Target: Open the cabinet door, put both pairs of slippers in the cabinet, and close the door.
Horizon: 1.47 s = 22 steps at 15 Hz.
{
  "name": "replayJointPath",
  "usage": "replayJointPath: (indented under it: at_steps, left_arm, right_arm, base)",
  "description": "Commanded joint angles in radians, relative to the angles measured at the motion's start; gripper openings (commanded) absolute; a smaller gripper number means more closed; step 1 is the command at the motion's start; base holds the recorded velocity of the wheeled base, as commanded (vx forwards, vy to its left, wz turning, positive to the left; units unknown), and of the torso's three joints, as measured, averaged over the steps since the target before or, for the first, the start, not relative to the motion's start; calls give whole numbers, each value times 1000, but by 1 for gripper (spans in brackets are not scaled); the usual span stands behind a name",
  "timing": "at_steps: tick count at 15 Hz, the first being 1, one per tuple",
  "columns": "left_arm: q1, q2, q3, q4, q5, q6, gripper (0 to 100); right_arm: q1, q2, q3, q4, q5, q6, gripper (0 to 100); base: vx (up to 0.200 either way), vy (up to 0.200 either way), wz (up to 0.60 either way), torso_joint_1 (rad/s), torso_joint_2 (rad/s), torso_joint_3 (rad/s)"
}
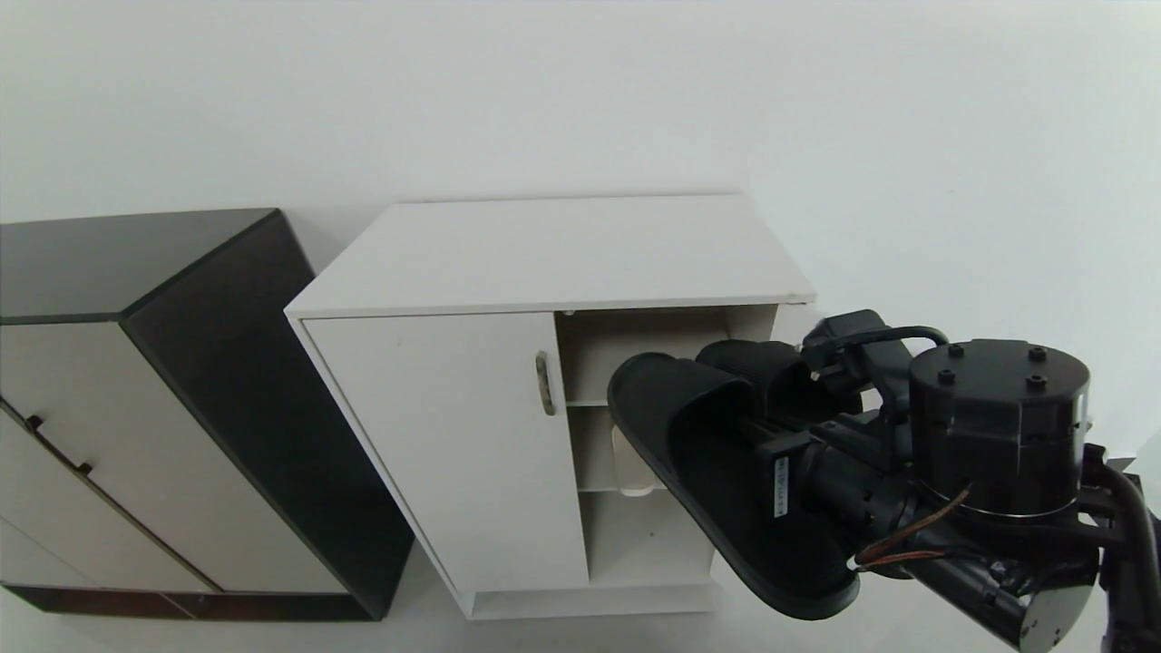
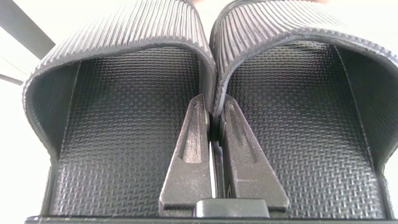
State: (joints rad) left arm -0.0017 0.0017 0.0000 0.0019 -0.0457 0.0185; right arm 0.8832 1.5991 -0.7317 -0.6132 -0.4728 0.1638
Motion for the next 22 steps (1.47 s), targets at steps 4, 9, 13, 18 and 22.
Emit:
replayJointPath:
  at_steps: [4,9,13,18,22]
  left_arm:
    - [0,0,0,0,0,0,0]
    - [0,0,0,0,0,0,0]
    - [0,0,0,0,0,0,0]
    - [0,0,0,0,0,0,0]
    - [0,0,0,0,0,0,0]
  right_arm:
    - [0,5,2,0,0,0,0]
    - [0,7,3,0,0,0,0]
    - [0,7,3,0,0,0,0]
    - [0,7,8,0,0,-1,0]
    - [0,7,8,0,0,-1,0]
  base:
    - [0,0,0,-200,516,312]
    - [0,0,0,-176,492,320]
    - [0,0,0,-138,473,331]
    - [0,0,0,-101,457,360]
    - [0,0,0,-36,400,364]
